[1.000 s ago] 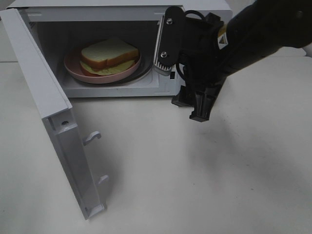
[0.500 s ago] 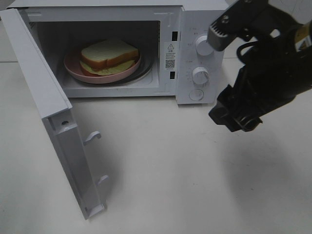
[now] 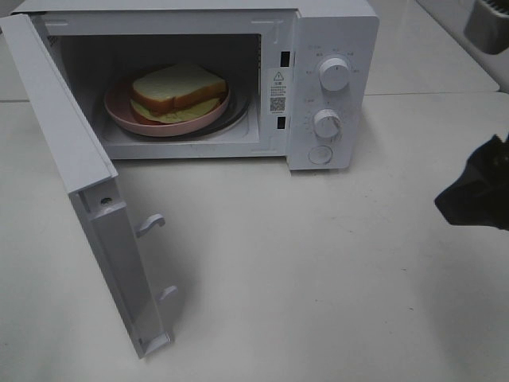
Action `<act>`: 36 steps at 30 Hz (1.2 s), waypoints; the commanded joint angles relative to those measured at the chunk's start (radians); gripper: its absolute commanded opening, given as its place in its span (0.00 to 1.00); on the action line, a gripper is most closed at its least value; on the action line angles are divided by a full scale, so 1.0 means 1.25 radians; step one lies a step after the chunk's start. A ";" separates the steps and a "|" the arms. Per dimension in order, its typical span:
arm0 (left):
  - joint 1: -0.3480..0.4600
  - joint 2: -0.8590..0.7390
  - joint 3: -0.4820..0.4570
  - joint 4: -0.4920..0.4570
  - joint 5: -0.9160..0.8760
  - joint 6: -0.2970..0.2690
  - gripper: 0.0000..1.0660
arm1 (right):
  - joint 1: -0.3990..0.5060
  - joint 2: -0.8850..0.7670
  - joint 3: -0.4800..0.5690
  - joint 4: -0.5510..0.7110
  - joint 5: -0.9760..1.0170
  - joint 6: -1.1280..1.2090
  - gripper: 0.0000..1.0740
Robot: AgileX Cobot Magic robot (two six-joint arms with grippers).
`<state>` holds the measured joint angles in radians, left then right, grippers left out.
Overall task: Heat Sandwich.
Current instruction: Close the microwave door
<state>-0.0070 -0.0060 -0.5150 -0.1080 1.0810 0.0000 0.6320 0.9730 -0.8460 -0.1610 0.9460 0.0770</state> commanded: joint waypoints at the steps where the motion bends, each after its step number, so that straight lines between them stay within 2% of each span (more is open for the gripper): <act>1: 0.002 -0.014 0.001 -0.005 -0.012 0.000 0.91 | -0.003 -0.066 0.006 0.014 0.042 0.007 0.71; 5: 0.002 -0.014 0.001 -0.005 -0.012 0.000 0.91 | -0.004 -0.111 0.014 0.016 0.062 0.006 0.71; 8: 0.002 -0.014 0.001 -0.005 -0.012 0.000 0.91 | -0.042 -0.154 0.033 0.037 0.091 0.011 0.71; 10: 0.002 -0.014 0.001 -0.005 -0.012 0.000 0.91 | -0.084 -0.184 0.048 0.039 0.105 0.010 0.71; 12: 0.002 -0.014 0.001 -0.006 -0.012 0.000 0.91 | -0.162 -0.229 0.073 0.036 0.121 -0.005 0.71; 13: 0.002 -0.014 0.001 -0.006 -0.012 0.000 0.91 | -0.162 -0.229 0.073 0.036 0.121 -0.005 0.71; 16: 0.002 -0.014 0.001 -0.006 -0.012 0.000 0.91 | -0.250 -0.298 0.099 0.036 0.137 -0.006 0.71; 17: 0.002 -0.014 0.001 -0.006 -0.012 0.000 0.91 | -0.250 -0.298 0.099 0.036 0.137 -0.006 0.71; 20: 0.002 -0.014 0.001 -0.006 -0.012 0.000 0.91 | -0.310 -0.370 0.131 0.034 0.130 -0.006 0.71; 30: 0.002 -0.014 0.001 -0.006 -0.012 0.000 0.91 | -0.390 -0.536 0.241 0.037 0.114 0.008 0.71; 36: 0.002 -0.014 0.001 -0.006 -0.012 0.000 0.91 | -0.430 -0.618 0.253 0.039 0.073 0.019 0.71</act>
<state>-0.0070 -0.0060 -0.5150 -0.1080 1.0810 0.0000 0.1180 0.2420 -0.5320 -0.1180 1.0720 0.0820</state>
